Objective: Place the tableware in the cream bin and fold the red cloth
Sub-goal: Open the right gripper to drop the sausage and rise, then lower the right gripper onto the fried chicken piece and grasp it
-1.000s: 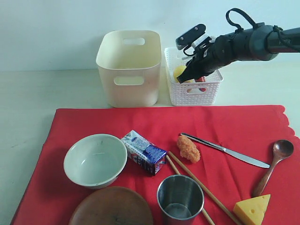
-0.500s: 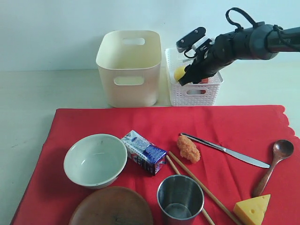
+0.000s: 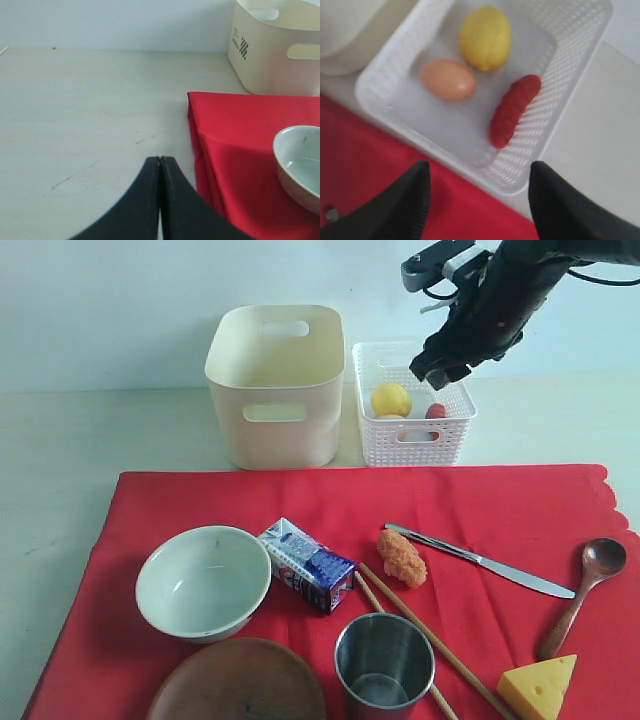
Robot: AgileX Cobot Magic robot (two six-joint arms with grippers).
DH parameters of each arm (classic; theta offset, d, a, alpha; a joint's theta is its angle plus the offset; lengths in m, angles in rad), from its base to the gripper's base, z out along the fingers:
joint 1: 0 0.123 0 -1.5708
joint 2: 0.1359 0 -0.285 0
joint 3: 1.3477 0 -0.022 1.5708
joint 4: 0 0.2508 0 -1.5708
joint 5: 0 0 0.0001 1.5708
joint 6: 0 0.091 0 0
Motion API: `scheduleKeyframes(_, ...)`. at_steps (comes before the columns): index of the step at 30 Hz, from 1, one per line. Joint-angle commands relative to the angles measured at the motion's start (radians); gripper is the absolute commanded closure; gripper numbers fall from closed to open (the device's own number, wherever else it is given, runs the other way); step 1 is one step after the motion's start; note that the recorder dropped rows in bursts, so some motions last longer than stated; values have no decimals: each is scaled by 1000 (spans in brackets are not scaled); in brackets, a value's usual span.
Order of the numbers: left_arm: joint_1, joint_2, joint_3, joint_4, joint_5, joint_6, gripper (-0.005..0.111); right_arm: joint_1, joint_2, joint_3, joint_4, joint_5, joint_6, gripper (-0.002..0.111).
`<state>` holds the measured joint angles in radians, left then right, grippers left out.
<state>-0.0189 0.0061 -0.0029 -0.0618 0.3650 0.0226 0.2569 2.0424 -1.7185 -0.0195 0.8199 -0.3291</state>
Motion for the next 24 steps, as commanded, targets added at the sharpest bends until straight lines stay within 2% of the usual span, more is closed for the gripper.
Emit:
scheduleKeyframes(1, -5, -6, 3, 1, -13, -1, 107, -2, -15, -3, 185, 83, -52, 51)
scheduleKeyframes(3, -5, -6, 3, 1, -13, -1, 107, -2, -15, 7, 255, 136, -72, 52)
scheduleKeyframes(8, -5, -6, 3, 1, -13, -1, 107, -2, -36, 82, 259, 173, -63, 56)
scheduleKeyframes(16, -5, -6, 3, 1, -13, -1, 107, 6, -139, 315, 350, 92, -70, 57)
scheduleKeyframes(22, -5, -6, 3, 1, -13, -1, 107, 141, -176, 444, 304, 35, -85, 57)
scheduleKeyframes(24, -5, -6, 3, 1, -13, -1, 107, 194, -152, 446, 228, 6, -11, 57)
